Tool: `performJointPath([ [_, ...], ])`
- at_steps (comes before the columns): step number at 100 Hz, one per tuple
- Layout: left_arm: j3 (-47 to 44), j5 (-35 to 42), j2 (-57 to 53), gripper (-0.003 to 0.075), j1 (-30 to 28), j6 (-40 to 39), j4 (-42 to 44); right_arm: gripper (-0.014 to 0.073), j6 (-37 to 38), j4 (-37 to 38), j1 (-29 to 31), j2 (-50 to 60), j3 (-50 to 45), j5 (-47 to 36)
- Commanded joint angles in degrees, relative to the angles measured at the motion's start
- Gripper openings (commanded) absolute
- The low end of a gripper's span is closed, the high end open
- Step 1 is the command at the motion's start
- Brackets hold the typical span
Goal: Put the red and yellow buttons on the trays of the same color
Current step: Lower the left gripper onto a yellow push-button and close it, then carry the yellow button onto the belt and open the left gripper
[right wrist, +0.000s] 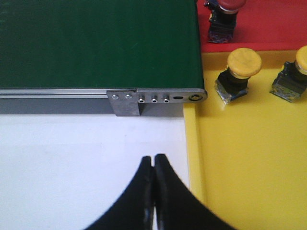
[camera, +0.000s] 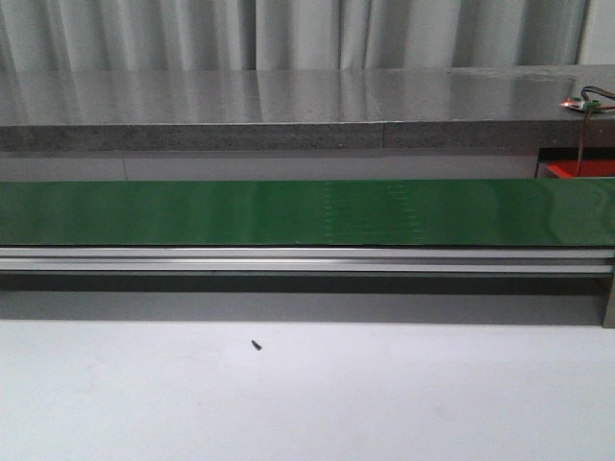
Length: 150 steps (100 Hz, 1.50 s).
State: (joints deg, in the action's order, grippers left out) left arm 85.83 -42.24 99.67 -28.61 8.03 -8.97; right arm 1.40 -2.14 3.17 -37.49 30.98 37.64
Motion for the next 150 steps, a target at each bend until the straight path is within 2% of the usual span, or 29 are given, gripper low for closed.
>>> performJointPath([
  [1,-0.7,2.6,-5.9,0.0155,1.3,0.4,-0.6,-0.0066,-0.3,0.1,0.0,0.1,1.5,-3.7],
  [38,-10.5,3.1,-11.0,0.0155,11.4,0.4,-1.1,-0.0066,-0.3,0.1,0.0,0.1,1.5,-3.7],
  [55,-14.3,7.7,-11.0,0.0155,15.8,0.4,-1.5,-0.0066,-0.3,0.1,0.0,0.1,1.5,-3.7],
  [65,-15.6,10.2,-10.4,0.0155,16.7,0.4,-1.5,-0.0066,-0.3,0.1,0.0,0.1,1.5,-3.7],
  [90,-15.6,10.0,-7.2,0.0166,16.7,0.5,-1.5,-0.0066,-0.3,0.1,0.0,0.1,1.5,-3.7],
  [97,-15.6,9.9,-6.6,0.0199,16.7,0.5,-1.5,-0.0066,-0.3,0.1,0.0,0.1,1.5,-3.7],
  [104,-15.6,9.9,-6.6,0.0265,16.7,0.5,-1.5,-0.0066,-0.3,0.1,0.0,0.1,1.5,-3.7],
  [118,-15.3,10.2,-6.6,0.0499,16.7,0.5,-2.1,-0.0066,-0.3,0.1,0.0,0.1,1.5,-3.7],
  [128,-15.3,10.4,-7.2,0.0622,16.7,0.5,-2.5,-0.0066,-0.3,0.1,0.0,0.1,1.5,-3.7],
  [133,-15.3,10.4,-7.8,0.0643,16.7,0.5,-2.6,-0.0066,-0.3,0.1,0.0,0.1,1.5,-3.7],
  [150,-15.3,10.4,-12.0,0.064,16.7,0.5,-4.0,-0.0066,-0.3,0.1,0.0,0.1,1.5,-3.7],
])
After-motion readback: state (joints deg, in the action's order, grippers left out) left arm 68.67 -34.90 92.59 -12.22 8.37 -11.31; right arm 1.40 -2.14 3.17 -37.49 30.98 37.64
